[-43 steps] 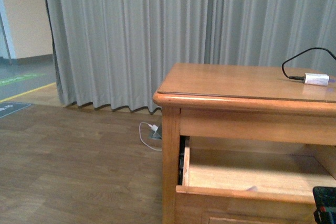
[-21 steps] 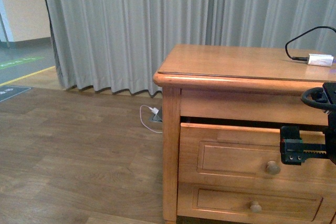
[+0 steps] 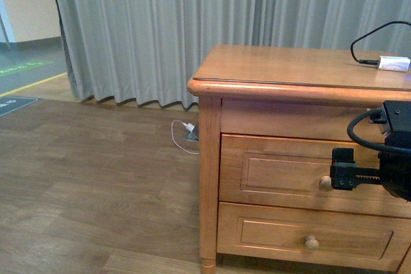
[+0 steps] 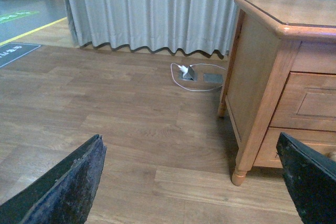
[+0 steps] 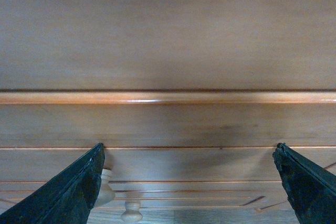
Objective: Place pink marker in drawer with both arms
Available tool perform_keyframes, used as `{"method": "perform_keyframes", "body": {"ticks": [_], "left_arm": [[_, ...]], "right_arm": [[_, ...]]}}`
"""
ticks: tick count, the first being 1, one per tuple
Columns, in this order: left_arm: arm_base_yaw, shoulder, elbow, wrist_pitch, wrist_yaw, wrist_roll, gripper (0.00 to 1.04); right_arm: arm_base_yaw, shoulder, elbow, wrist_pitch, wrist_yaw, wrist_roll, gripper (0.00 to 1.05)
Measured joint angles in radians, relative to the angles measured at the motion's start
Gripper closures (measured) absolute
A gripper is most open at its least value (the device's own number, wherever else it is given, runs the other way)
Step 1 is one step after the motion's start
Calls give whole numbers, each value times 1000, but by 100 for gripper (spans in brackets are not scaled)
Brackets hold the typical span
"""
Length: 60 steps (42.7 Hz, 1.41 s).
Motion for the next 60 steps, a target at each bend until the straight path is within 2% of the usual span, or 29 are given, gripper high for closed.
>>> {"method": "perform_keyframes", "body": {"ticks": [16,24,34,46,52,60], "left_arm": [[0,0,0,0,0,0,6],[0,0,0,0,0,0,6],[0,0,0,0,0,0,6],[0,0,0,0,0,0,6],[0,0,0,0,0,0,6],[0,0,0,0,0,0,6]], "right_arm": [[6,13,9,16,-4,-5,8],[9,-110,-42,-71,30,-31,8],[38,-500,-177,-344,-8,6,8],[67,-892,-251,-665,41,31,8],[97,-1173,-301,-885,81,95,8],[109,-1244,-307,-912,86,133,8]]}}
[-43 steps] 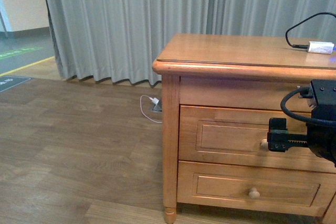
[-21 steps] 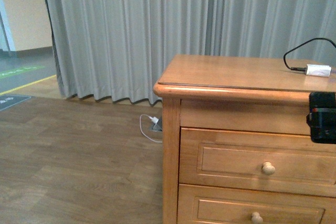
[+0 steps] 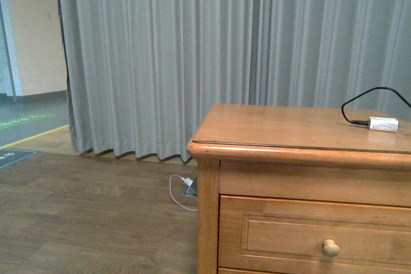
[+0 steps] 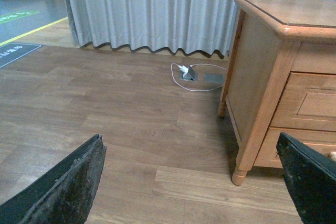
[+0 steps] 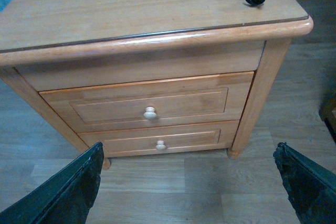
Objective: Place pink marker in drawer with both arms
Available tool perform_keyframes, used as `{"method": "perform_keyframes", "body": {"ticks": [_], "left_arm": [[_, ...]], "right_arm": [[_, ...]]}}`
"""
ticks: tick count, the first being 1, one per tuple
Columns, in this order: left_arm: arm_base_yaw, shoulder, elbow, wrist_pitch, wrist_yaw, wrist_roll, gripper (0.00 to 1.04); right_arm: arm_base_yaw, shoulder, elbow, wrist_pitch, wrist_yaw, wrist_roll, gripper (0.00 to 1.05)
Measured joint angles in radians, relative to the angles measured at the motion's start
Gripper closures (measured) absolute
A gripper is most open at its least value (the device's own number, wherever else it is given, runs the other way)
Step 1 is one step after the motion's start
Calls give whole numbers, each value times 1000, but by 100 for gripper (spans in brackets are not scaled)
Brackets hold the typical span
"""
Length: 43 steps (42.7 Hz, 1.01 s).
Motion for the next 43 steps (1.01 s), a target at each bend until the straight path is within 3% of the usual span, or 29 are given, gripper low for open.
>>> {"method": "perform_keyframes", "body": {"ticks": [2,5,7,11,15,21,43], "left_arm": [[0,0,0,0,0,0,6],[0,0,0,0,0,0,6],[0,0,0,0,0,0,6],[0,0,0,0,0,0,6],[0,0,0,0,0,0,6],[0,0,0,0,0,0,6],[0,0,0,0,0,0,6]], "right_arm": [[-6,-4,-31,75,-31,-18,12],[-22,-48,-181,386,-104,-114,28],[-32,-87,-255,509,-119,-148,39],[-55,-143,-339,557,-133,-173,60],[-120,-190,-405,563,-214,-183,79],[-138,-250,-464,566,-215,-187,104],[-138,-469,-591,479,-216,-189,103]]}}
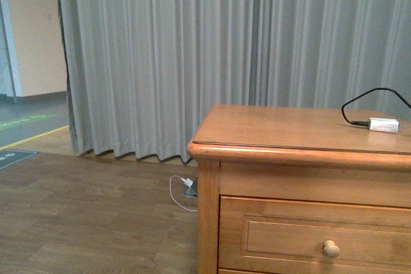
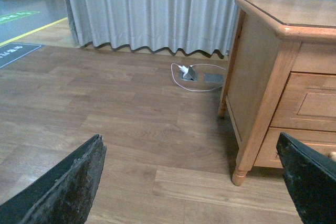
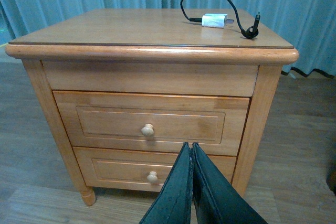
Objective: Place pink marker in drawer with both arms
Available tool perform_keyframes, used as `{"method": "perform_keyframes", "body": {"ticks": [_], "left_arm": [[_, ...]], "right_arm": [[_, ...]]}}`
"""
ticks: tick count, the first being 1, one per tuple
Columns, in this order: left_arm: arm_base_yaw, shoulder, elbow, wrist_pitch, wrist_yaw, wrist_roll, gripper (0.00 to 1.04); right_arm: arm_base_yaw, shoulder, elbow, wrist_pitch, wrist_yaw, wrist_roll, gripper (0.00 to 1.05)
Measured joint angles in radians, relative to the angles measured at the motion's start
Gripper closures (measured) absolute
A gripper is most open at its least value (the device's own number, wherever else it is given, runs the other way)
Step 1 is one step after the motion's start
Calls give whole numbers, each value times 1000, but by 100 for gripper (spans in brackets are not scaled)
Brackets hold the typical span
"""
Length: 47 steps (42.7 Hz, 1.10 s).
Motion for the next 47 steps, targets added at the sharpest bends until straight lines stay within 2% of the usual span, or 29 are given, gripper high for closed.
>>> {"method": "perform_keyframes", "body": {"ticks": [30,36,47], "left_arm": [[0,0,0,0,0,0,6],[0,0,0,0,-1,0,6],[0,0,0,0,0,0,6]], "right_arm": [[0,-212,-53,-148,-2,0,103],[0,-356,-52,-319,-3,0,103],[0,-385,-52,-327,-3,0,103]]}}
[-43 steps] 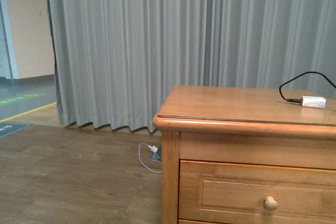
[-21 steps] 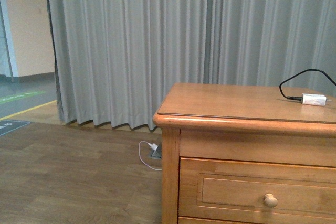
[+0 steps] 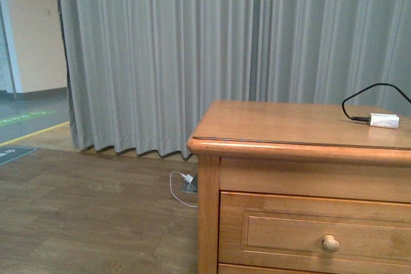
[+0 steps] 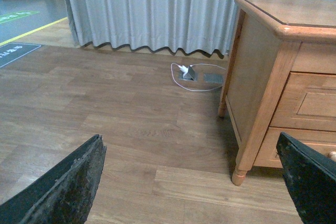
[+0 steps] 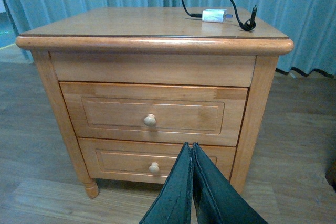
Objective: Place pink marker in drawer with both arms
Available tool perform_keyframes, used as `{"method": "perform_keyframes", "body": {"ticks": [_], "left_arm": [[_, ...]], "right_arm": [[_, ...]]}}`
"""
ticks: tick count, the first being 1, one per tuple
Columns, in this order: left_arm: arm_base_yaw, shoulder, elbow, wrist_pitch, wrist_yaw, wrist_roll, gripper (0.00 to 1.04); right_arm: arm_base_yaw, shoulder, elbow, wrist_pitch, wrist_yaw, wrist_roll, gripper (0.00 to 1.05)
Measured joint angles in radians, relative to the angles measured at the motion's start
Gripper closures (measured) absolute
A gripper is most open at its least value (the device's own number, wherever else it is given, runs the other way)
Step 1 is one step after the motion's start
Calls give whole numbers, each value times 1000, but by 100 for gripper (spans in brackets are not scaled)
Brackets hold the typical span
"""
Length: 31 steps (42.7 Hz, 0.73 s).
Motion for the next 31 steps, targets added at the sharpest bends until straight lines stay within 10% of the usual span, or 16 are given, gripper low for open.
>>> {"method": "perform_keyframes", "body": {"ticks": [24,31], "left_arm": [[0,0,0,0,0,0,6],[0,0,0,0,0,0,6]], "right_arm": [[0,0,0,0,0,0,7],[0,0,0,0,0,-1,8]]}}
